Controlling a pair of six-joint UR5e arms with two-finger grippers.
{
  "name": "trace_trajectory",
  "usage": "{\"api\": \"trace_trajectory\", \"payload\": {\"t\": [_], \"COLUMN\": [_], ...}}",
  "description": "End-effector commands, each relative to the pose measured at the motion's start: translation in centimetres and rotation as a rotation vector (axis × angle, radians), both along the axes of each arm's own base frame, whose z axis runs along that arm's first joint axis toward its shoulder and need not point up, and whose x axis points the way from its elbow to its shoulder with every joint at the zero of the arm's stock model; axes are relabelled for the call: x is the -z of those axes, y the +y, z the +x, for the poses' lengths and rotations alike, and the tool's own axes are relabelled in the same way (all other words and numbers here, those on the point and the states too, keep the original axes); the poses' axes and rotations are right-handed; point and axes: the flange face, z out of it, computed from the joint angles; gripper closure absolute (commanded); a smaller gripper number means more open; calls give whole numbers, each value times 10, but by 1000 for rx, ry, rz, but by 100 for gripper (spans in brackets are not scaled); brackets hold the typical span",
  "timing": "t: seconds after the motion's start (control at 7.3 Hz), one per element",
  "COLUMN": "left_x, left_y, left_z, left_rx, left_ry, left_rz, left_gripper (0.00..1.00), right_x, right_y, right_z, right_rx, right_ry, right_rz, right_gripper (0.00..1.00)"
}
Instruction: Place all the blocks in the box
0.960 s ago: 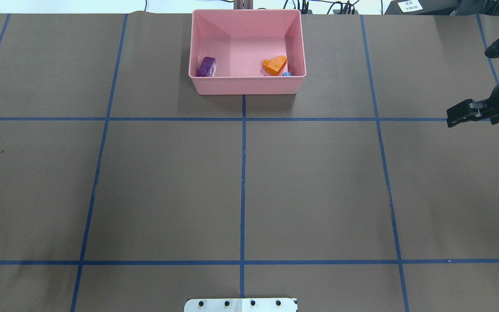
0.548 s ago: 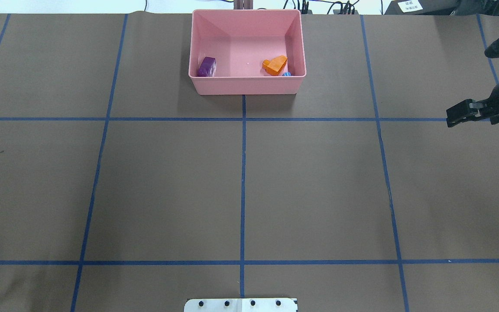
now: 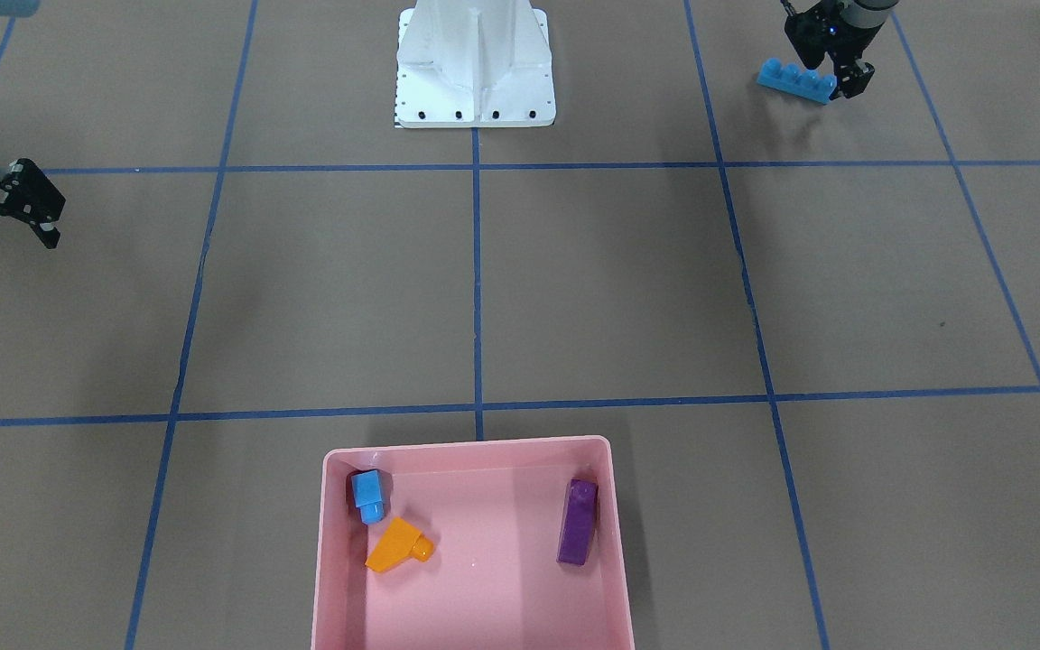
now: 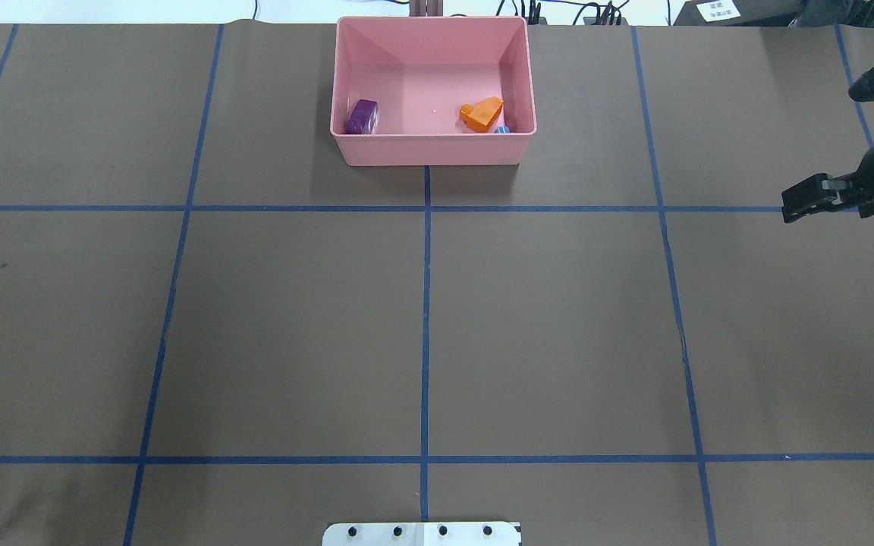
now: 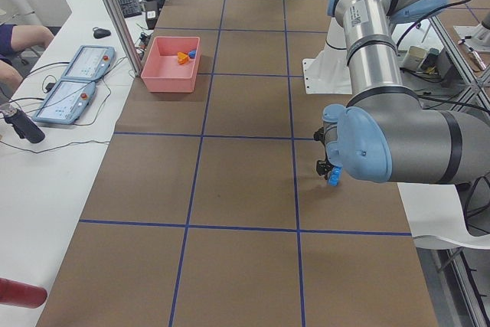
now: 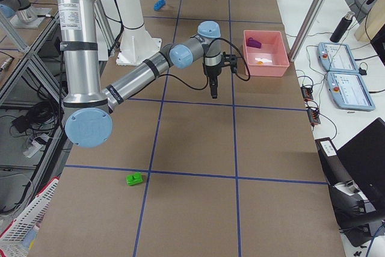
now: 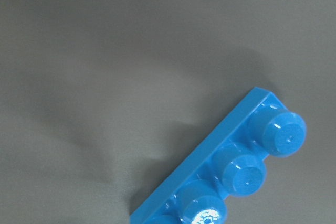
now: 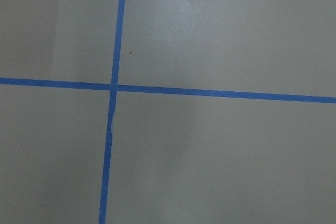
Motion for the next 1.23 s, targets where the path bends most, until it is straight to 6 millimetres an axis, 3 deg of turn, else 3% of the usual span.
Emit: {"api": "trace_trajectory", "payload": {"t": [0.0,0.96,1.1], "left_x": [-3,-12,-11], "left_y": [2,3,8], "left_z": [2,4,7], "left_rx": [-7,19,26], "left_ry": [-5,-22,-24], "left_rz": [1,44,31], "left_gripper": [1,3,10], "right_x": [0,3,3], "right_y": [-1,-3,-4], "right_z": [0,0,1], "right_rx": [-1,-4,-5], "right_ry": [0,-3,-3], "right_rz": [0,5,5], "right_gripper": [1,1,1]}}
